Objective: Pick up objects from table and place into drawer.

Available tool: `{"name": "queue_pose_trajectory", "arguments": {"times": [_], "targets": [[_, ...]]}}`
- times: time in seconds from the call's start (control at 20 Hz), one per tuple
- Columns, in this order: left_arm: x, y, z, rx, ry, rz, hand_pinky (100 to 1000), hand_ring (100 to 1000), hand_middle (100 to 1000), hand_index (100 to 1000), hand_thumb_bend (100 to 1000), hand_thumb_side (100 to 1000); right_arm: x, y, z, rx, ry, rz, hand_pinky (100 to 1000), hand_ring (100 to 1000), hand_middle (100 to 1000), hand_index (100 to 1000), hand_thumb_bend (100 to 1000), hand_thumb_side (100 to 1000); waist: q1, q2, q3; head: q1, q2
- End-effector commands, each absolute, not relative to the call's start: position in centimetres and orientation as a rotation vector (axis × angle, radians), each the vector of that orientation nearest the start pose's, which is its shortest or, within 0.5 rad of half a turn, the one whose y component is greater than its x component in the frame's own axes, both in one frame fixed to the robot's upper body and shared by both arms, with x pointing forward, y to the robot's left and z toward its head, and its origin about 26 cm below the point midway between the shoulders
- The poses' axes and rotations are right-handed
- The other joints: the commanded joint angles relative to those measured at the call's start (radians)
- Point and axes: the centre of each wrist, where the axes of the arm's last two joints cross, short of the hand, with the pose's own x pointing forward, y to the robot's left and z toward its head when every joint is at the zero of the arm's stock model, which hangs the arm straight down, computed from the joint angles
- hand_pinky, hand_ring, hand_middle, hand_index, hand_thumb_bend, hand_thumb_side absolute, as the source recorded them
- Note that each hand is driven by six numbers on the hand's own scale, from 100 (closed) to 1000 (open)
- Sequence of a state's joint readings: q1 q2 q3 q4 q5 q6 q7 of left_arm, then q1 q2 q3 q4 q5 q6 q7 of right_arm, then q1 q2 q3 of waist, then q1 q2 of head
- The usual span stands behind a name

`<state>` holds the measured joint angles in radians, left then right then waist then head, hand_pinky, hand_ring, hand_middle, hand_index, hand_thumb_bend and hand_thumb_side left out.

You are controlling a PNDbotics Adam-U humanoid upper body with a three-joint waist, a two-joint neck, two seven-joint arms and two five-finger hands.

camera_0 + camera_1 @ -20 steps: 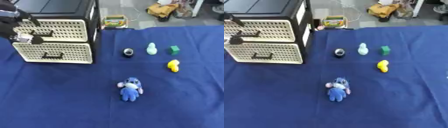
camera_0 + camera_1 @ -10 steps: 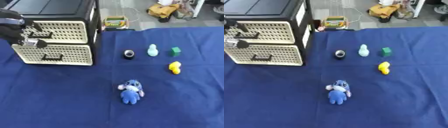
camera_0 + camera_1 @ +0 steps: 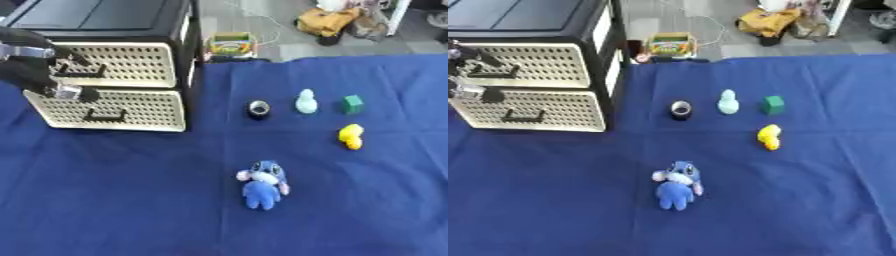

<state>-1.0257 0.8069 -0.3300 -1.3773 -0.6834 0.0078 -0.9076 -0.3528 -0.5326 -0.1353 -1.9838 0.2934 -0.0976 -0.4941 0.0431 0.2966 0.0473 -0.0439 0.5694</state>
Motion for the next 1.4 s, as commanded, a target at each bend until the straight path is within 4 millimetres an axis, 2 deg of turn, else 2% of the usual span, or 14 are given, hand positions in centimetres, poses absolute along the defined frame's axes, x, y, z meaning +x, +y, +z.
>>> {"name": "queue_pose_trajectory", "arguments": {"times": [0.05,0.6,1.4], "targets": [[40.6,28.8,36.2,1.007,-1.091,-1.733,100,100,100,991,538,955,29.5,-31.8,26.1,1.294,3.258,-0.108,563,593,545,769,304,952,-0.002,-0.015,-0.001,0.005,-0.013],[40.8,29.5,36.1,1.07,-1.035,-1.684,100,100,100,973,538,956,29.5,-31.8,26.2,1.295,3.253,-0.106,563,592,542,770,311,951,-0.002,0.0,-0.003,0.008,-0.028],[42.0,30.0,34.9,1.044,-0.988,-1.659,100,100,100,928,528,969,29.5,-31.8,26.1,1.305,3.251,-0.1,564,592,540,770,320,950,-0.003,0.015,-0.014,0.021,-0.046]]}}
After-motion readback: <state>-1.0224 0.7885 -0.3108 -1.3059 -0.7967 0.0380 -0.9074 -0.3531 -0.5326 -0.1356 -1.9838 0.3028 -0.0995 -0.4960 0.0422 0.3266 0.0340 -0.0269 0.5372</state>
